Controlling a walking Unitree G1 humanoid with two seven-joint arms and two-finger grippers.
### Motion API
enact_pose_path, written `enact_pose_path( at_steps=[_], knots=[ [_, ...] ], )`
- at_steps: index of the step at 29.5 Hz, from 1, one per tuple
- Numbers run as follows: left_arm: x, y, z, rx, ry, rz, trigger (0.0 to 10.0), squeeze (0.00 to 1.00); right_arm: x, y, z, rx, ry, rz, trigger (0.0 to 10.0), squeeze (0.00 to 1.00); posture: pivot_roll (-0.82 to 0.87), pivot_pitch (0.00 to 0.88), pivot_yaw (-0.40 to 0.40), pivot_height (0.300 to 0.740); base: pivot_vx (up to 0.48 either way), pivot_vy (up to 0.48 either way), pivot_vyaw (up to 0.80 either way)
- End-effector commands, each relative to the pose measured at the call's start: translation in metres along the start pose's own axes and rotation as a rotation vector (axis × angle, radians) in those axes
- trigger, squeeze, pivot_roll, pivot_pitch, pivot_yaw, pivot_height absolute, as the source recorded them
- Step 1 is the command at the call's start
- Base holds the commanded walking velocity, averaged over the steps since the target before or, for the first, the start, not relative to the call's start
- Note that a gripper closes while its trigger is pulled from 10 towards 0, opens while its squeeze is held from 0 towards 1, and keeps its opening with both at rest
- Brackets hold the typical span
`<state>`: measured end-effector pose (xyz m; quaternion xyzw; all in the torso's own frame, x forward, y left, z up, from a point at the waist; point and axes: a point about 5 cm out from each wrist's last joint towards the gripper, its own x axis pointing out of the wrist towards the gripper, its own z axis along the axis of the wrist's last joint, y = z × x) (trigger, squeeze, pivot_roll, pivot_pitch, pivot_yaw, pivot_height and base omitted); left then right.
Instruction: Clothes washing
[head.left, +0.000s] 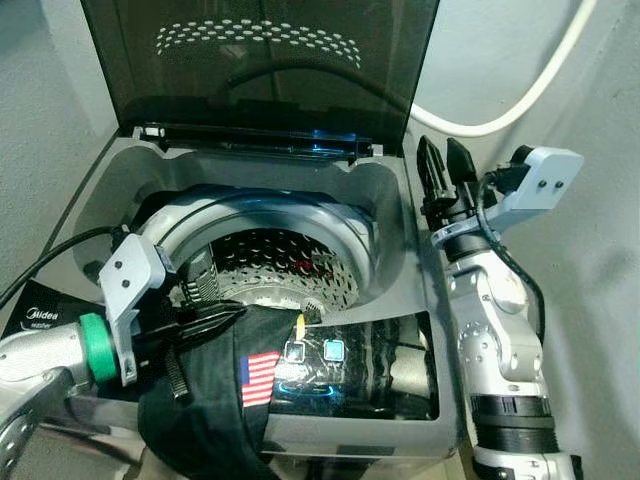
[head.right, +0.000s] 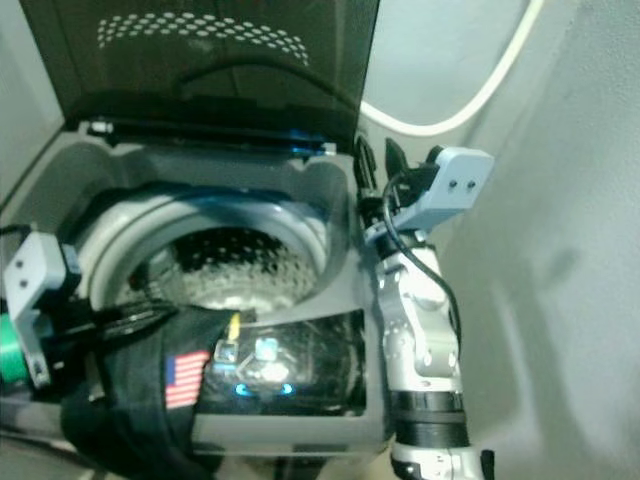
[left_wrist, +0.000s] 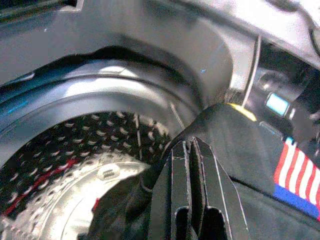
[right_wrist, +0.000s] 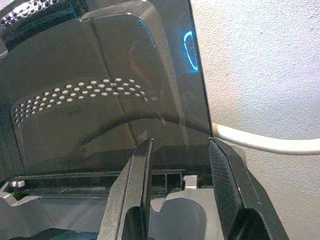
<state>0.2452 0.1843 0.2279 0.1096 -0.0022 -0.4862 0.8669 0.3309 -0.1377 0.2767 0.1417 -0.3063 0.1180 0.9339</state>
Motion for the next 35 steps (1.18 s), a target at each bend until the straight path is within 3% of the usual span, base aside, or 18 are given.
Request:
enact_pose_path(
  at_steps=[1,6,7,9,10,15,19,22,24,26,27,28,30,31,32,33,34,35],
  knots=[
    [0.003,-0.004,-0.013,-0.048,0.043,-0.022,0.0,0.0,-0.001,-0.001,0.001,-0.003,-0.007,-0.002,10.0,0.0,0.04,0.111,0.013,0.74,0.0,0.0,0.0],
    [0.027,0.009,0.001,0.017,-0.067,0.041,0.0,0.0,-0.001,0.0,0.001,-0.001,-0.009,-0.001,10.0,0.0,0.03,0.111,0.011,0.74,0.0,0.0,0.0],
    [0.062,0.038,0.032,0.128,-0.234,0.228,0.0,0.0,0.0,0.002,0.001,0.001,-0.012,0.0,10.0,0.0,0.02,0.109,0.011,0.74,0.0,0.0,0.0],
    [0.072,0.046,0.044,0.167,-0.282,0.294,0.0,0.0,0.0,0.002,0.002,0.001,-0.014,0.0,10.0,0.0,0.02,0.109,0.011,0.74,0.0,0.0,0.0],
    [0.079,0.063,0.063,0.236,-0.338,0.411,10.0,0.0,0.0,0.002,0.002,0.001,-0.016,-0.001,10.0,0.0,0.01,0.109,0.013,0.74,0.0,0.0,0.0],
    [0.08,0.088,0.092,0.324,-0.402,0.571,10.0,0.0,0.0,0.002,0.003,-0.001,-0.018,-0.004,10.0,0.0,0.01,0.113,0.015,0.74,0.0,0.0,0.0],
    [0.067,0.118,0.127,0.523,-0.419,0.799,10.0,0.0,-0.002,0.002,0.003,-0.002,-0.018,-0.008,10.0,0.0,0.0,0.118,0.022,0.74,0.0,0.0,0.0],
    [0.063,0.124,0.135,0.586,-0.414,0.862,10.0,0.0,-0.002,0.002,0.003,-0.003,-0.018,-0.009,10.0,0.0,0.0,0.118,0.022,0.74,0.0,0.0,0.0],
    [0.046,0.142,0.149,0.888,-0.304,1.135,10.0,0.0,-0.003,0.001,0.003,-0.004,-0.019,-0.014,10.0,0.0,0.0,0.122,0.026,0.74,0.0,0.0,0.0],
    [0.046,0.142,0.149,0.888,-0.304,1.135,10.0,0.0,-0.003,0.001,0.003,-0.004,-0.019,-0.014,10.0,0.0,0.0,0.122,0.026,0.74,0.0,0.0,0.0],
    [0.039,0.148,0.149,1.098,-0.193,1.248,10.0,0.0,-0.004,0.001,0.003,-0.005,-0.019,-0.016,10.0,0.0,0.0,0.122,0.026,0.74,0.0,0.0,0.0],
    [0.037,0.156,0.138,1.149,-0.078,1.235,10.0,0.0,-0.005,0.0,0.004,-0.007,-0.018,-0.018,10.0,0.0,-0.01,0.123,0.025,0.74,0.0,0.0,0.0],
    [0.039,0.164,0.122,1.117,0.03,1.171,10.0,0.0,-0.005,-0.001,0.004,-0.008,-0.018,-0.02,10.0,0.0,-0.01,0.123,0.025,0.74,0.0,0.0,0.0],
    [0.048,0.161,0.111,0.929,-0.013,1.073,10.0,0.0,-0.005,-0.001,0.004,-0.009,-0.018,-0.02,10.0,0.0,-0.01,0.122,0.024,0.74,0.0,0.0,0.0],
    [0.048,0.161,0.111,0.929,-0.013,1.073,10.0,0.0,-0.005,-0.001,0.004,-0.009,-0.018,-0.02,10.0,0.0,-0.01,0.122,0.024,0.74,0.0,0.0,0.0],
    [0.054,0.159,0.105,0.819,-0.061,1.012,10.0,0.0,-0.005,-0.001,0.004,-0.01,-0.018,-0.02,10.0,0.0,-0.01,0.122,0.024,0.74,0.0,0.0,0.0],
    [0.064,0.152,0.099,0.721,-0.123,0.9,10.0,1.0,-0.005,-0.001,0.005,-0.01,-0.019,-0.018,10.0,0.0,-0.01,0.12,0.02,0.74,0.0,0.0,0.0],
    [0.064,0.152,0.099,0.721,-0.123,0.9,10.0,1.0,-0.005,-0.001,0.005,-0.01,-0.019,-0.018,10.0,0.0,-0.01,0.12,0.02,0.74,0.0,0.0,0.0]
  ],
)
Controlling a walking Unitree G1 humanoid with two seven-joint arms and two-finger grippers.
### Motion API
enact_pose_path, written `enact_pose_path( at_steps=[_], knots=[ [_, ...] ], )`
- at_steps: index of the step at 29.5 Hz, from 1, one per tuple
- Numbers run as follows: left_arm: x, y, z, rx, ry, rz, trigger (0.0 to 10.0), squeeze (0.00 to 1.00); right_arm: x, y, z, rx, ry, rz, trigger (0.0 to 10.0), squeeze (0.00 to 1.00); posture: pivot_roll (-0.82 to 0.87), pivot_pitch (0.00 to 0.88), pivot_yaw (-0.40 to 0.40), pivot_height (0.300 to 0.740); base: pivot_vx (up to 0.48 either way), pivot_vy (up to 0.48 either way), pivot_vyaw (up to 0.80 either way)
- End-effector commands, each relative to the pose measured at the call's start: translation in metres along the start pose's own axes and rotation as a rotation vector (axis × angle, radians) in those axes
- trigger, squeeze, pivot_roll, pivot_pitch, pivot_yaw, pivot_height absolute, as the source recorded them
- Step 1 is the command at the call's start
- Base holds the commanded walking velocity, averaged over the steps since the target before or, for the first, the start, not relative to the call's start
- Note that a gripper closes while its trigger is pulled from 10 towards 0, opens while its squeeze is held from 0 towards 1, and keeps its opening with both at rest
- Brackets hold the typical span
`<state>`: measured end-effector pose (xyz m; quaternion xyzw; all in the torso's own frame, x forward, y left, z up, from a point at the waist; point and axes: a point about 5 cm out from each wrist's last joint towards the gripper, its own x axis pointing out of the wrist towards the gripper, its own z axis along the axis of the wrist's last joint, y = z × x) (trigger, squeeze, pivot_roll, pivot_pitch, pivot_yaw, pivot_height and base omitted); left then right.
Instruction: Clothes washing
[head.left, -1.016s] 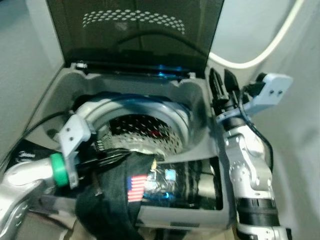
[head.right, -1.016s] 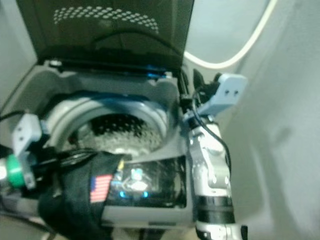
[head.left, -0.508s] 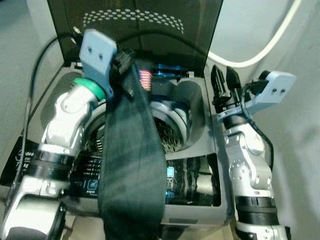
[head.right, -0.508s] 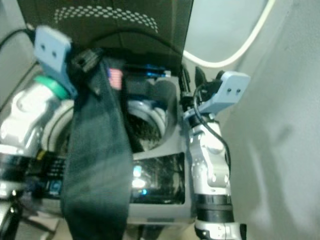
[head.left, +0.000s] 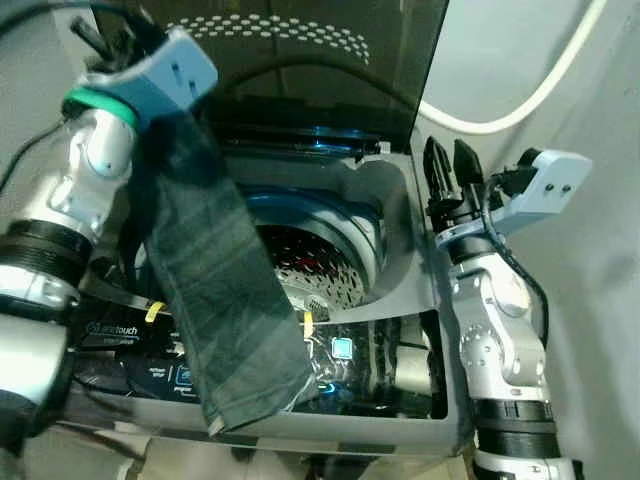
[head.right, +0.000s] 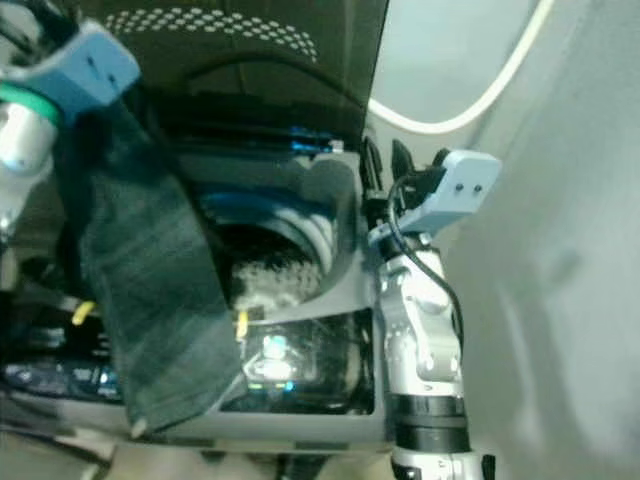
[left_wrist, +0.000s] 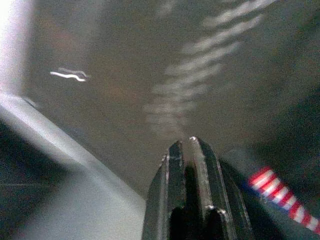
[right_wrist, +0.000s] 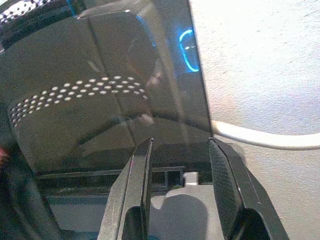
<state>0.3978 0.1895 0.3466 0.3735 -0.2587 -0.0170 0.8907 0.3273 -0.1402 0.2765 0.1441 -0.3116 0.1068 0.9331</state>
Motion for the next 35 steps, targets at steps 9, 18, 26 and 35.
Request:
enact_pose_path(
  at_steps=[9,18,26,35],
  knots=[
    [-0.004,-0.028,0.028,-0.422,-0.231,-0.258,10.0,1.0,0.0,0.001,0.003,-0.008,-0.005,0.01,10.0,0.0,-0.01,0.112,0.018,0.74,0.0,0.0,0.0],
    [-0.059,-0.051,0.061,-0.488,-0.414,-0.655,10.0,0.0,-0.002,0.0,0.003,-0.011,-0.005,0.006,10.0,0.0,0.0,0.106,0.024,0.74,0.0,0.0,0.0],
    [-0.074,-0.069,0.05,-0.195,-0.378,-0.575,10.0,0.0,-0.004,0.0,0.0,-0.006,0.005,0.009,10.0,0.0,0.01,0.105,0.018,0.74,0.0,0.0,0.0],
    [-0.064,-0.046,0.038,-0.878,-0.177,-0.094,10.0,0.0,-0.011,0.004,-0.01,-0.018,0.047,0.023,10.0,0.0,0.0,0.101,0.02,0.74,0.0,0.0,0.0]
  ],
)
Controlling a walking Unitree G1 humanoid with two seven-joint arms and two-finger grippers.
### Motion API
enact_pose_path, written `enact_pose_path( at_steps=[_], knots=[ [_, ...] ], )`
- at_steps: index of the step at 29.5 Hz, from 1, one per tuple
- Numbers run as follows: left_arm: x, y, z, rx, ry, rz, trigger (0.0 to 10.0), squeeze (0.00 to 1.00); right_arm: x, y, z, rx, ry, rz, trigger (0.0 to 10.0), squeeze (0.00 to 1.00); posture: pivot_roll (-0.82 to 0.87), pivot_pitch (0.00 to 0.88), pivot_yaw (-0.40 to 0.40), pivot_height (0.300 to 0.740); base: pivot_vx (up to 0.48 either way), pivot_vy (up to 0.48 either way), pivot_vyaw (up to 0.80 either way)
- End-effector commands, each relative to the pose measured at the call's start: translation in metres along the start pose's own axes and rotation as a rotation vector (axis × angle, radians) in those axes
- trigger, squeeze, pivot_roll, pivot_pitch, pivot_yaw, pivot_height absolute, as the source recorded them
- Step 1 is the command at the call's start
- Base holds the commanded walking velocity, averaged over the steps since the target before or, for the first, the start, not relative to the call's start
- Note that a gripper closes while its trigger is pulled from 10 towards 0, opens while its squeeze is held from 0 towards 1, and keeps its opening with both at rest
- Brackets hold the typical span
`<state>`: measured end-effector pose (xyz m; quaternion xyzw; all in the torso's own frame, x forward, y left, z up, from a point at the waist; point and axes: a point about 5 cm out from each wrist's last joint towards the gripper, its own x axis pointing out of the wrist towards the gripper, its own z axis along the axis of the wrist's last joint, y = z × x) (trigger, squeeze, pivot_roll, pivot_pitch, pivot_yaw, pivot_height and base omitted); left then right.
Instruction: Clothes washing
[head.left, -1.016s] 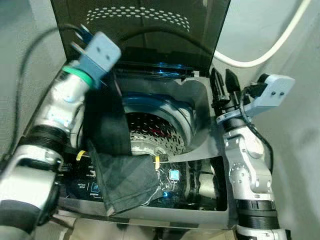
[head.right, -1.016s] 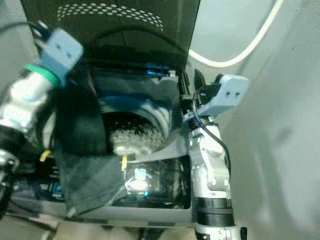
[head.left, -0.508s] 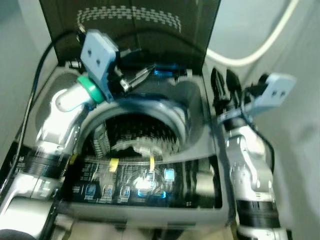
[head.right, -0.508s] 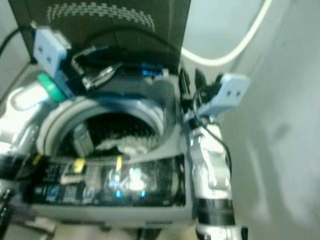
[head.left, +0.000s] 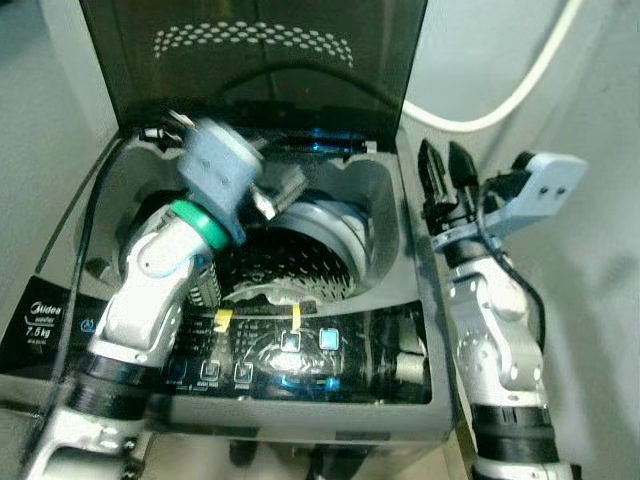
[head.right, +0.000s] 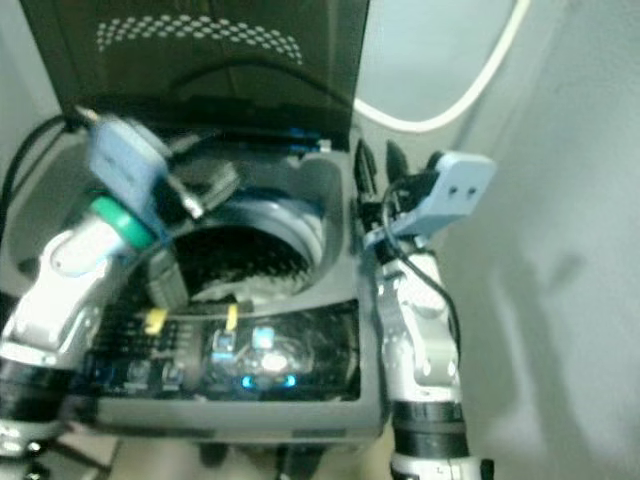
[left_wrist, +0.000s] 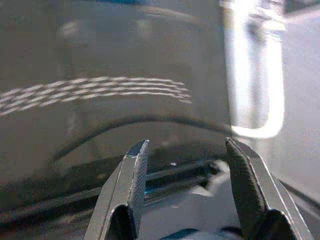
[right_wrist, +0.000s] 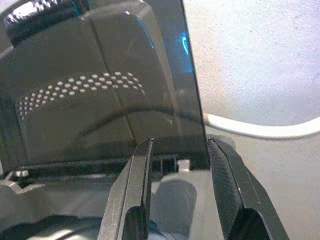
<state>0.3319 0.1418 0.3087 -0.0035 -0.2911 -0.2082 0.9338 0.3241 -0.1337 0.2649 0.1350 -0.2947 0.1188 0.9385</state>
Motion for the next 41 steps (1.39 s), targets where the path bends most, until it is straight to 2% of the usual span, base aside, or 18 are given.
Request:
enact_pose_path(
  at_steps=[1,5,12,14,24,41],
  knots=[
    [-0.0009,0.0047,0.0002,-0.074,0.0,0.06,10.0,0.0,-0.0026,-0.0014,-0.0021,-0.011,0.012,0.001,10.0,0.0,-0.02,0.097,0.022,0.74,0.0,0.0,0.0],
    [-0.0006,0.0049,-0.0009,-0.063,-0.003,0.076,10.0,0.0,-0.0033,-0.0019,-0.0044,-0.012,0.026,0.003,10.0,0.0,-0.02,0.097,0.022,0.74,0.0,0.0,0.0],
    [-0.0013,0.0056,0.002,0.014,0.013,0.14,10.0,0.0,-0.0018,-0.0002,-0.0073,-0.017,0.035,0.008,10.0,0.0,-0.02,0.087,0.015,0.74,0.0,0.0,0.0],
    [-0.0017,0.005,0.0021,0.009,0.014,0.142,10.0,0.0,-0.0014,0.0,-0.0073,-0.018,0.035,0.009,10.0,0.0,-0.02,0.087,0.013,0.74,0.0,0.0,0.0],
    [-0.0032,0.0039,0.0022,0.043,0.021,0.151,10.0,0.0,-0.0008,0.0008,-0.008,-0.021,0.039,0.016,10.0,0.0,-0.01,0.092,0.011,0.74,-0.278,0.0,0.0],
    [-0.002,0.0043,0.0022,0.057,0.025,0.152,10.0,0.0,-0.0011,0.0012,-0.0088,-0.038,0.046,0.025,10.0,0.0,-0.01,0.092,0.015,0.74,-0.296,0.0,0.0]
  ],
)
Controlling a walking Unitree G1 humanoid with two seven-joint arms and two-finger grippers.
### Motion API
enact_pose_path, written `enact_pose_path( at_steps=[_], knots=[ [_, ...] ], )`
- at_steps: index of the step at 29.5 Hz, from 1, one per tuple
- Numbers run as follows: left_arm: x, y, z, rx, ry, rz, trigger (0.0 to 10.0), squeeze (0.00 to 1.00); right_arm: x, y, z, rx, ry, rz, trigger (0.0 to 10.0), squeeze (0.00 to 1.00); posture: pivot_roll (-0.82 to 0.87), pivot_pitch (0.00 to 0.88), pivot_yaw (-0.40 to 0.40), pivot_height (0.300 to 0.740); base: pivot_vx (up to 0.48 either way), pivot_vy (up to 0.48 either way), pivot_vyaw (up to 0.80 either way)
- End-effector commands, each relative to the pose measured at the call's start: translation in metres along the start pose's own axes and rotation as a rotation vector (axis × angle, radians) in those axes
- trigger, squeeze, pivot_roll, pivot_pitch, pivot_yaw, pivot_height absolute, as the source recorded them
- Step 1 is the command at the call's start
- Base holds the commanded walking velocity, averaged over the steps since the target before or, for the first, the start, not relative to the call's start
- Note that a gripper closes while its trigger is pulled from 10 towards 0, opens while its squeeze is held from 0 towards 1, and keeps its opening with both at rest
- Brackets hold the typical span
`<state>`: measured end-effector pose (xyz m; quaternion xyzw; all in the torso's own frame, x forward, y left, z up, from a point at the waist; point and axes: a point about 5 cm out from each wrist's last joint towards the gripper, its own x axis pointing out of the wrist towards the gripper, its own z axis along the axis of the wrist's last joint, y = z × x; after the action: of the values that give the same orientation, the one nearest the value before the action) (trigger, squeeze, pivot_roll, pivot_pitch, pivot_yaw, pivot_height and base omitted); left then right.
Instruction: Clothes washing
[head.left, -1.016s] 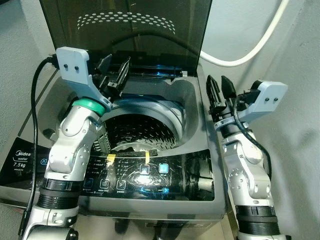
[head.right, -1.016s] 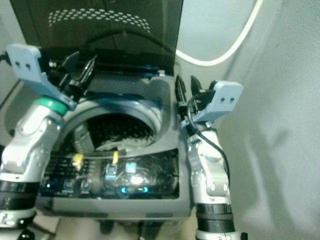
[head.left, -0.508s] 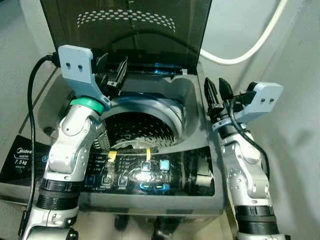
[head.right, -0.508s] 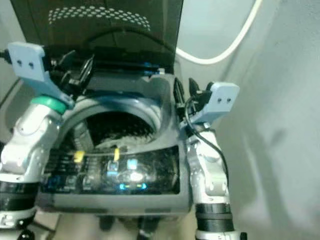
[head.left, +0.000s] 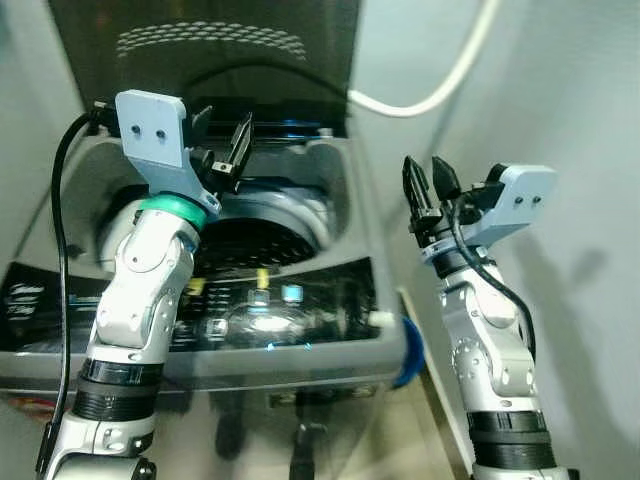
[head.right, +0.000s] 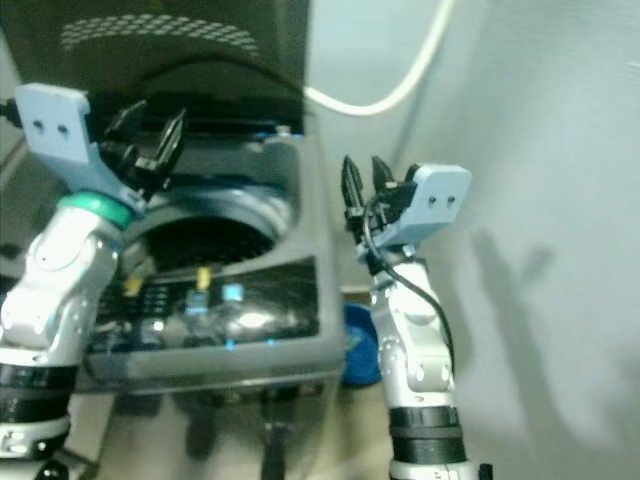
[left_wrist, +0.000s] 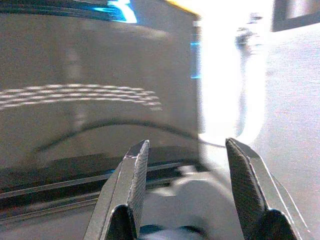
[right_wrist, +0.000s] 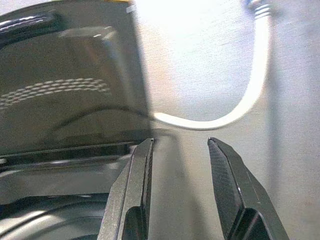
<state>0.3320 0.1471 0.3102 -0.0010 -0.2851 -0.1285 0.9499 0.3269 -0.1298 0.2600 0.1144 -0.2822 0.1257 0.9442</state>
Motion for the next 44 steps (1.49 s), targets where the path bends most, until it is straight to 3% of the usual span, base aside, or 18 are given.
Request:
enact_pose_path(
  at_steps=[1,19,31,34,37,38,39,42,44],
  knots=[
    [-0.001,0.0,0.0,0.009,0.004,-0.001,10.0,0.0,-0.001,0.0,-0.002,-0.005,0.013,0.005,10.0,0.0,-0.01,0.092,0.015,0.74,-0.319,0.0,0.0],
    [-0.001,0.001,-0.001,0.013,0.008,0.002,10.0,0.0,-0.001,0.0,-0.003,-0.011,0.015,0.013,10.0,0.0,-0.01,0.086,0.016,0.74,-0.354,0.0,0.0],
    [-0.006,-0.008,-0.018,0.043,0.096,-0.054,10.0,0.0,-0.004,0.006,-0.013,-0.054,0.071,0.081,10.0,0.0,-0.01,0.083,0.016,0.74,0.0,0.0,0.8],
    [-0.012,-0.013,-0.028,0.044,0.145,-0.091,10.0,0.0,-0.01,0.01,-0.021,-0.043,0.112,0.132,10.0,0.0,-0.01,0.078,0.016,0.74,0.0,0.0,0.8],
    [-0.031,-0.02,-0.05,0.063,0.252,-0.152,10.0,0.0,-0.027,0.014,-0.04,-0.033,0.195,0.19,10.0,0.0,-0.01,0.075,0.017,0.74,0.0,0.0,0.8],
    [-0.04,-0.021,-0.059,0.061,0.294,-0.163,10.0,0.0,-0.034,0.012,-0.049,-0.03,0.23,0.19,10.0,0.0,-0.01,0.075,0.017,0.74,0.0,0.0,0.79],
    [-0.04,-0.021,-0.059,0.061,0.294,-0.163,10.0,0.0,-0.034,0.012,-0.049,-0.03,0.23,0.19,10.0,0.0,-0.01,0.075,0.017,0.74,0.0,0.0,0.79],
    [-0.065,-0.025,-0.085,0.082,0.413,-0.168,10.0,0.0,-0.056,0.006,-0.071,-0.023,0.328,0.175,10.0,0.0,-0.01,0.071,0.017,0.74,0.0,0.0,0.79],
    [-0.072,-0.026,-0.091,0.091,0.441,-0.169,10.0,0.0,-0.062,0.004,-0.077,-0.023,0.356,0.17,10.0,0.0,-0.01,0.071,0.017,0.74,0.0,0.0,0.79]
  ],
)
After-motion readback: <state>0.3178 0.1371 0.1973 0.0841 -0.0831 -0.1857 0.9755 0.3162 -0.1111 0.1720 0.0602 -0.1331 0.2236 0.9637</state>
